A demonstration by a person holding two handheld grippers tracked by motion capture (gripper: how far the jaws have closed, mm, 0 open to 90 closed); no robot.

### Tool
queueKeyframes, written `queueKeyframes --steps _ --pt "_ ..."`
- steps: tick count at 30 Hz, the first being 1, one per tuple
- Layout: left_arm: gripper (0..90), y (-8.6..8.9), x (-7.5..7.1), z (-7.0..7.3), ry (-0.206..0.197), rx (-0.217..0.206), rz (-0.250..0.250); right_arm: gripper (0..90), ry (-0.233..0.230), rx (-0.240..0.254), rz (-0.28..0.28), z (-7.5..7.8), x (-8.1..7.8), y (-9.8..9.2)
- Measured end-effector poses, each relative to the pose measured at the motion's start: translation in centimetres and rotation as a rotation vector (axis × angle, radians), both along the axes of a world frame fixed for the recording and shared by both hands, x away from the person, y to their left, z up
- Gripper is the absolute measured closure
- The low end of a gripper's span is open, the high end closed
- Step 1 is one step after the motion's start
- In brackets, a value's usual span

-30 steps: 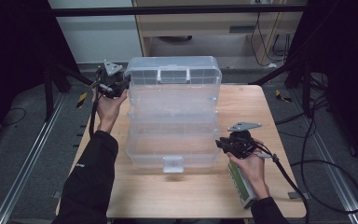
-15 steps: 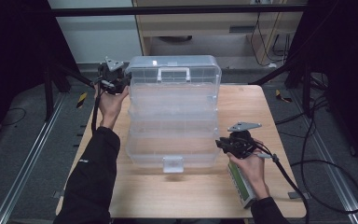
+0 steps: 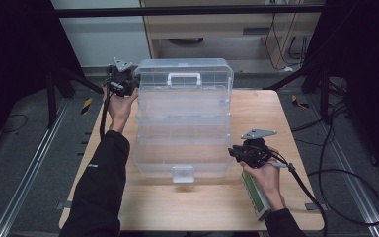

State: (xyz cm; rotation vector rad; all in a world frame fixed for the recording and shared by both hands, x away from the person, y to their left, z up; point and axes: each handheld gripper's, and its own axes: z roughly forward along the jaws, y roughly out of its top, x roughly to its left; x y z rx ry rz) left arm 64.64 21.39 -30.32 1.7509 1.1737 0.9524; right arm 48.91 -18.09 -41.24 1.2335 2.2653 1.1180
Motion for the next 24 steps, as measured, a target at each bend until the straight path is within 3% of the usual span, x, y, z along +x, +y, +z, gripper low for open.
queueKeyframes --steps 24 --pt "75.4 -0.6 1.8 -0.2 0.026 0.034 0.033 75.0 -0.003 -0.001 0.000 0.0 0.0 0.0"
